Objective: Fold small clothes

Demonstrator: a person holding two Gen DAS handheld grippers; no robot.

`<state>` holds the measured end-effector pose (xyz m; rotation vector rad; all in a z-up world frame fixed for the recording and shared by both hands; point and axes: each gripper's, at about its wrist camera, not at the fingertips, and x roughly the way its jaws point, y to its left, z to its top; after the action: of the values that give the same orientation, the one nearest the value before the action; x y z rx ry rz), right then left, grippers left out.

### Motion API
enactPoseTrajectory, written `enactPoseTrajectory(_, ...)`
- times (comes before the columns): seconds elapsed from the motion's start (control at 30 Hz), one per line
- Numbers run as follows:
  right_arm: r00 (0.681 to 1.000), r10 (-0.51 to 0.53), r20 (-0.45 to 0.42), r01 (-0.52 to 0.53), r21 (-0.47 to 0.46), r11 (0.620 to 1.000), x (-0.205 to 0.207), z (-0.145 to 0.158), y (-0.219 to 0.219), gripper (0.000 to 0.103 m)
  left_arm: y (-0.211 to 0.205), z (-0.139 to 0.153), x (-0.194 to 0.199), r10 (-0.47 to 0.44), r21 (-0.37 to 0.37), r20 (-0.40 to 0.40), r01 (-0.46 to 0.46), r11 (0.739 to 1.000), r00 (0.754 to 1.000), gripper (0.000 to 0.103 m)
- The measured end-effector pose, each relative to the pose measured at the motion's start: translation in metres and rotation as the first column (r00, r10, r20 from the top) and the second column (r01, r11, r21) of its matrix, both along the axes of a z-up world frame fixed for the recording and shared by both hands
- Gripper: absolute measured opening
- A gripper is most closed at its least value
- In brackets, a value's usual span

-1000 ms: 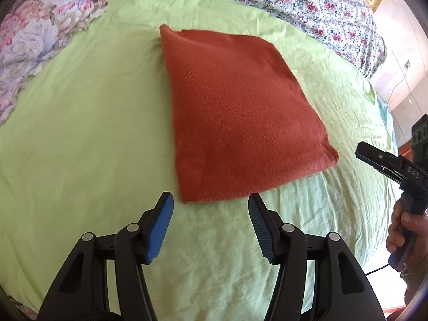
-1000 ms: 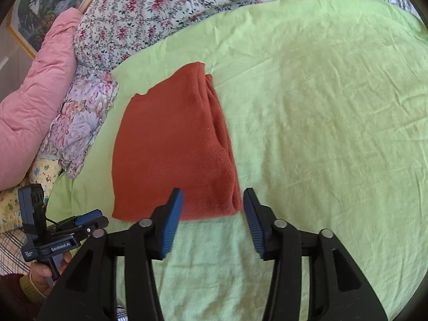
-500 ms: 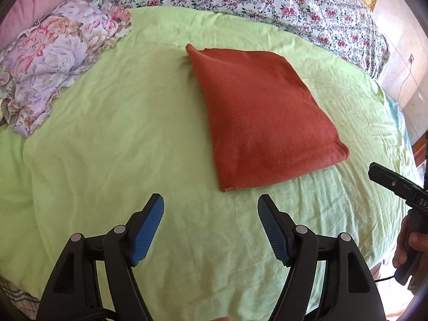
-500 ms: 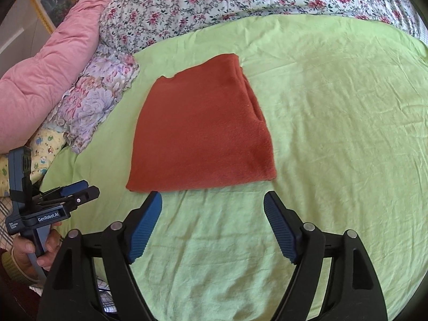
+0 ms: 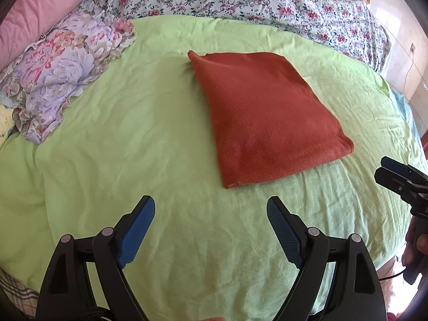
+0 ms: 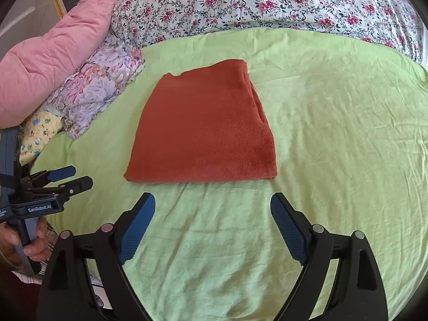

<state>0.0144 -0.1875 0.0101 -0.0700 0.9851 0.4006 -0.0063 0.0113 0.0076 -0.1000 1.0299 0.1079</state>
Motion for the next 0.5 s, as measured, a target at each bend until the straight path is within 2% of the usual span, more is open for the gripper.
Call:
enactPoseTrajectory(0.23, 1.0, 0.001, 0.005, -0.001, -0.01, 1.0, 0.01, 0.0, -0.002, 0.088, -0.009, -0.002, 0.013, -0.013, 0.016, -0.01, 0.013, 1.0, 1.0, 0.086)
enactPoseTrajectory(0.5, 1.0, 0.025, -0.003, -0.025, -0.004, 1.0, 0.031, 0.004, 0.006, 0.089, -0.009, 0.002, 0.035, 0.012, 0.018, -0.018, -0.012, 1.0, 1.0, 0.087)
